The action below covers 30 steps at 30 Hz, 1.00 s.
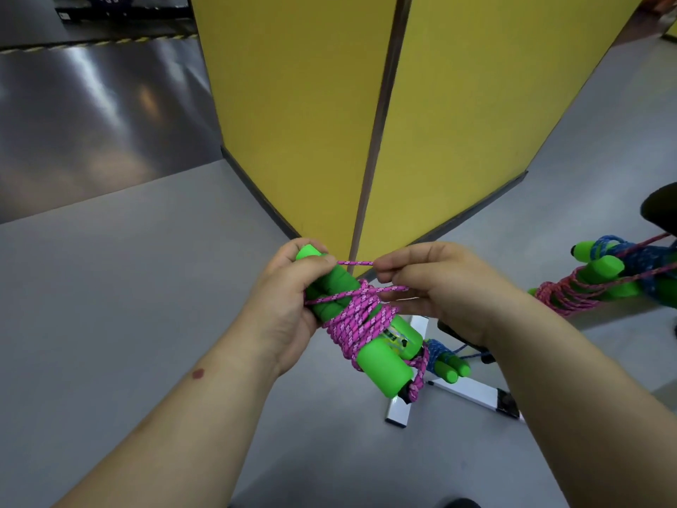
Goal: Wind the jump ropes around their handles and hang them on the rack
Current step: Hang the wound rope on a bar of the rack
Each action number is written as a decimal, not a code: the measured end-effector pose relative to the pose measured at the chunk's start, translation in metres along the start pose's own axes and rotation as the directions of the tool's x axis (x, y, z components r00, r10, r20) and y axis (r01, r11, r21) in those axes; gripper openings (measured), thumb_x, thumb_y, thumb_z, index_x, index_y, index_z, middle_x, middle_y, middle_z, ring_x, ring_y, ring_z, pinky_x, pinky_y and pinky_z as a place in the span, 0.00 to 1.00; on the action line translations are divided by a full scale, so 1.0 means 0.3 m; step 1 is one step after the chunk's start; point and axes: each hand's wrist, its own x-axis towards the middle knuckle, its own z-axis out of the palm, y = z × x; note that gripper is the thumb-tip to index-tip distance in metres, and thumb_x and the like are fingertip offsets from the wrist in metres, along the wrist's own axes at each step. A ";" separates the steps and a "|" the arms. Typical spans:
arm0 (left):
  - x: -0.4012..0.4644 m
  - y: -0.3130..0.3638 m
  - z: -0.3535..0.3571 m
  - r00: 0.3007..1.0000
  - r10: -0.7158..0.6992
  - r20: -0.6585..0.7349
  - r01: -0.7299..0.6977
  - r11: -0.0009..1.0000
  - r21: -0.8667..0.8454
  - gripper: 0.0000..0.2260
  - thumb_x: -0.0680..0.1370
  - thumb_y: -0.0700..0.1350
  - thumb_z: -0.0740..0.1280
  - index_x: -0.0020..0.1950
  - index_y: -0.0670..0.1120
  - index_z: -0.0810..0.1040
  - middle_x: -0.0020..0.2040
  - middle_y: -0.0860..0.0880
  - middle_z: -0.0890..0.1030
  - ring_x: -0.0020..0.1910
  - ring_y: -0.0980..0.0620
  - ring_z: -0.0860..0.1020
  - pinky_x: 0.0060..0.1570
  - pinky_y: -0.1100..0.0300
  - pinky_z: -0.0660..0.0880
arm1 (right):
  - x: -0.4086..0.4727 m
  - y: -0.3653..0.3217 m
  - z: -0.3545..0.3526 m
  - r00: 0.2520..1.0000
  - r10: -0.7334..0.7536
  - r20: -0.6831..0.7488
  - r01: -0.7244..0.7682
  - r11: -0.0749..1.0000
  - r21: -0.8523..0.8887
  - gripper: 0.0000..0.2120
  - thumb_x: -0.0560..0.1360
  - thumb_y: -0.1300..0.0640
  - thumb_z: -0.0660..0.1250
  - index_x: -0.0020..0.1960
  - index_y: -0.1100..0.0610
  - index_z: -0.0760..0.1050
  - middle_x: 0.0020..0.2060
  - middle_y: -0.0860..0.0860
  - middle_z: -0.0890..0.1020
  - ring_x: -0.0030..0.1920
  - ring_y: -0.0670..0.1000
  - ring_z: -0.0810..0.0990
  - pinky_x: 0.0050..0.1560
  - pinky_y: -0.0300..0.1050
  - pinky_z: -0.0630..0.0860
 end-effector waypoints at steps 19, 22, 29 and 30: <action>0.521 -0.672 0.202 0.942 -0.308 -0.130 0.327 0.764 0.557 0.18 0.68 0.46 0.70 0.52 0.52 0.64 0.55 0.41 0.71 0.47 0.45 0.75 0.37 0.56 0.71 | 0.399 0.440 -0.412 0.998 0.038 -0.054 -0.064 0.358 -0.931 0.23 0.73 0.57 0.70 0.68 0.52 0.75 0.64 0.50 0.79 0.61 0.51 0.78 0.59 0.45 0.75; 0.576 -0.760 0.217 0.941 -0.310 -0.138 0.323 0.697 0.640 0.20 0.75 0.45 0.70 0.60 0.49 0.63 0.59 0.41 0.71 0.51 0.46 0.75 0.37 0.57 0.71 | 0.429 0.494 -0.448 0.995 0.035 -0.090 -0.096 0.343 -0.934 0.23 0.74 0.56 0.68 0.68 0.54 0.74 0.63 0.53 0.78 0.60 0.54 0.78 0.59 0.47 0.76; 0.636 -0.863 0.239 0.946 -0.310 -0.099 0.287 0.651 0.703 0.18 0.78 0.36 0.65 0.64 0.47 0.64 0.49 0.47 0.72 0.41 0.53 0.71 0.39 0.57 0.72 | 0.448 0.567 -0.505 0.991 0.048 -0.125 -0.134 0.325 -0.936 0.18 0.74 0.52 0.71 0.62 0.54 0.75 0.54 0.54 0.79 0.50 0.56 0.79 0.50 0.51 0.79; 0.644 -0.871 0.245 0.945 -0.312 -0.097 0.288 0.657 0.697 0.18 0.78 0.35 0.65 0.64 0.47 0.65 0.50 0.46 0.73 0.41 0.53 0.72 0.38 0.57 0.72 | 0.446 0.571 -0.509 0.989 0.060 -0.135 -0.148 0.352 -0.924 0.17 0.74 0.51 0.70 0.61 0.55 0.75 0.52 0.54 0.79 0.49 0.55 0.79 0.49 0.51 0.80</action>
